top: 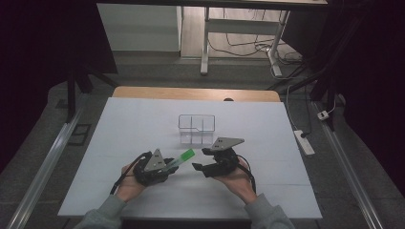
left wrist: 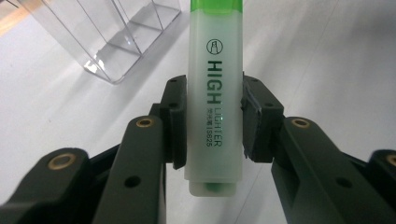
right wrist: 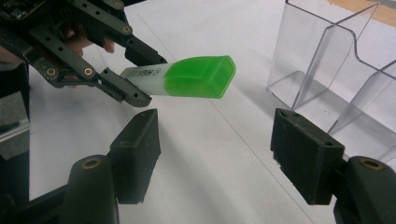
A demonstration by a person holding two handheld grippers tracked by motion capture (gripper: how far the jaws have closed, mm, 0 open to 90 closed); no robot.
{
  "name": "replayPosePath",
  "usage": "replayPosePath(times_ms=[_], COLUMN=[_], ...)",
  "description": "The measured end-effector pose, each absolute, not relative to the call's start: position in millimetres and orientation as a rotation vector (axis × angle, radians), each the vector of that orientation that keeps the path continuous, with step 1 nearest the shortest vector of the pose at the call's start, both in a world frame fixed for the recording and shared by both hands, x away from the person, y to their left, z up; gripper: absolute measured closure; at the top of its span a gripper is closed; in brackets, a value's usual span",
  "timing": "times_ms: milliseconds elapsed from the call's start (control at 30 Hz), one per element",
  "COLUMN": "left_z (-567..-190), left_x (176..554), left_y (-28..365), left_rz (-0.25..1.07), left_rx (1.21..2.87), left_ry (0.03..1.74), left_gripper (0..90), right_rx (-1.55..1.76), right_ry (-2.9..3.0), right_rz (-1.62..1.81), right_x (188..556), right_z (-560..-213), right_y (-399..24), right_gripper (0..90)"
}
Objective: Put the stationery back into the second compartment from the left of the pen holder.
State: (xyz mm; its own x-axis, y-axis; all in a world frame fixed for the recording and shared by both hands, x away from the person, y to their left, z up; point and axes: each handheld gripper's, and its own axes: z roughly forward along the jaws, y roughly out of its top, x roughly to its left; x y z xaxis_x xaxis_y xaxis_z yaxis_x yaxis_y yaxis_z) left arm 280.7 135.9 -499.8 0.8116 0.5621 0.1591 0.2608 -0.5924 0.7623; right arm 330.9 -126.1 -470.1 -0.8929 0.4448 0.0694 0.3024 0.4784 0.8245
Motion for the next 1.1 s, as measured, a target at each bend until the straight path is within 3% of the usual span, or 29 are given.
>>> replayPosePath(times_ms=[500, 833, 1100], left_z=[-504.8, -508.5, -508.1], left_x=[273.2, 268.7, 267.4], left_y=[114.6, 104.1, 104.5], left_rz=[0.522, 0.545, 0.587], left_rx=[2.210, 2.227, 2.223], left_ry=[0.558, 0.542, 0.544], left_gripper=[65.2, 64.9, 65.0], right_rx=[0.721, 0.813, 0.861], right_ry=[2.582, 2.548, 2.551], right_rz=[1.479, 1.532, 1.548], right_x=[330.0, 329.0, 331.2], right_z=[-478.2, -481.3, -483.3], right_y=[-117.3, -117.4, -118.9], right_gripper=[33.2, 48.7, 45.8])
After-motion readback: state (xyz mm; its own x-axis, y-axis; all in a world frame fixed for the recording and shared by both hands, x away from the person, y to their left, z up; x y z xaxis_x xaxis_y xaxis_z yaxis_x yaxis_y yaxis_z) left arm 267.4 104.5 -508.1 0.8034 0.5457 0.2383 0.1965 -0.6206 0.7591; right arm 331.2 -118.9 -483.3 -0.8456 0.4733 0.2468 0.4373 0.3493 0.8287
